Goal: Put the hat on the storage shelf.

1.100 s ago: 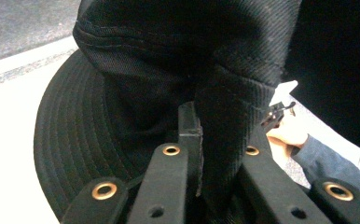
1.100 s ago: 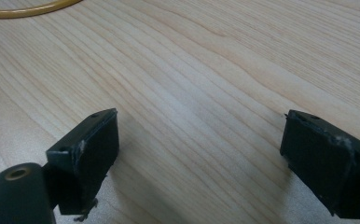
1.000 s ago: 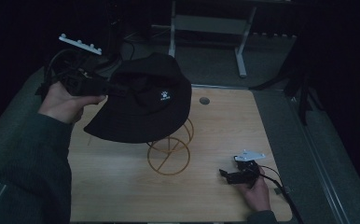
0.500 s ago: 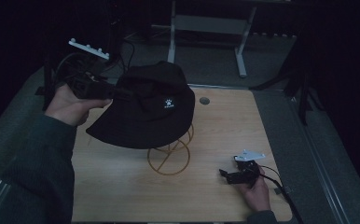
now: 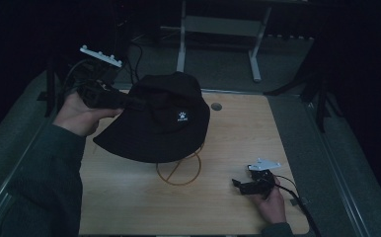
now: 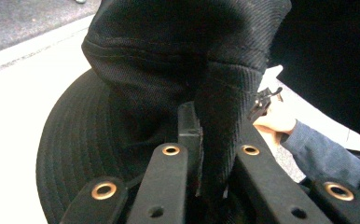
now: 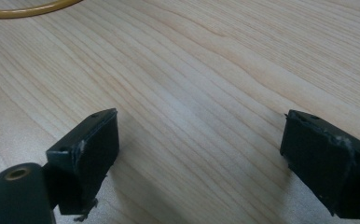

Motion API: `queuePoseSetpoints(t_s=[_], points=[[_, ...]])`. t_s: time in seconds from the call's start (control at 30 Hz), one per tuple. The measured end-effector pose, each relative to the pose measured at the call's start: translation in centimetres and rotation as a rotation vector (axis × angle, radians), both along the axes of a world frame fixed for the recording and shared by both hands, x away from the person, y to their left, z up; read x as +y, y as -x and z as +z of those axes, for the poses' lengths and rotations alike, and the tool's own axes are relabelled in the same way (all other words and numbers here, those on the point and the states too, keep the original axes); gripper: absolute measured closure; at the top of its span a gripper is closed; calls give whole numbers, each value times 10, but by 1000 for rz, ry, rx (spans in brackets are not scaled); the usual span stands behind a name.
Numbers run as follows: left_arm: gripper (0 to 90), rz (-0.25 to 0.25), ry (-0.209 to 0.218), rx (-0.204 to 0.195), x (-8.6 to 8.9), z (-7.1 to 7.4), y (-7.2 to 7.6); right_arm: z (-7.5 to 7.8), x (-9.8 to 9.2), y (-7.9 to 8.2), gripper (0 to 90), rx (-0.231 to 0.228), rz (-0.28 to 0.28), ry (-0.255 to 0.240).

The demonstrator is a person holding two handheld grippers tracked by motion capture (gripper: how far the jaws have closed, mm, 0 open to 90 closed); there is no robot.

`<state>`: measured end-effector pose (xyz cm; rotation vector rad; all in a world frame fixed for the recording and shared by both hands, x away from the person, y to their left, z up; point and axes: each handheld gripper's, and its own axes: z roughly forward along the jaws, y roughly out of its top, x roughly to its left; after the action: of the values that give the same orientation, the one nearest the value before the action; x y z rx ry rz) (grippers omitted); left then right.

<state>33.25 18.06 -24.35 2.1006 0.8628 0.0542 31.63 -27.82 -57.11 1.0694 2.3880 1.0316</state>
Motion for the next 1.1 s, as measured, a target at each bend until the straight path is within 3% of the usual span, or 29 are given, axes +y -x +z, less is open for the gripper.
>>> queuePoseSetpoints(t_s=[0.43,1.1], points=[[876,-15,6,25,-5,-9,-4,0,0,0,114,0,0,-1],[871,-47,-27,50,-14,-24,-7,0,0,0,114,0,-1,-2]])
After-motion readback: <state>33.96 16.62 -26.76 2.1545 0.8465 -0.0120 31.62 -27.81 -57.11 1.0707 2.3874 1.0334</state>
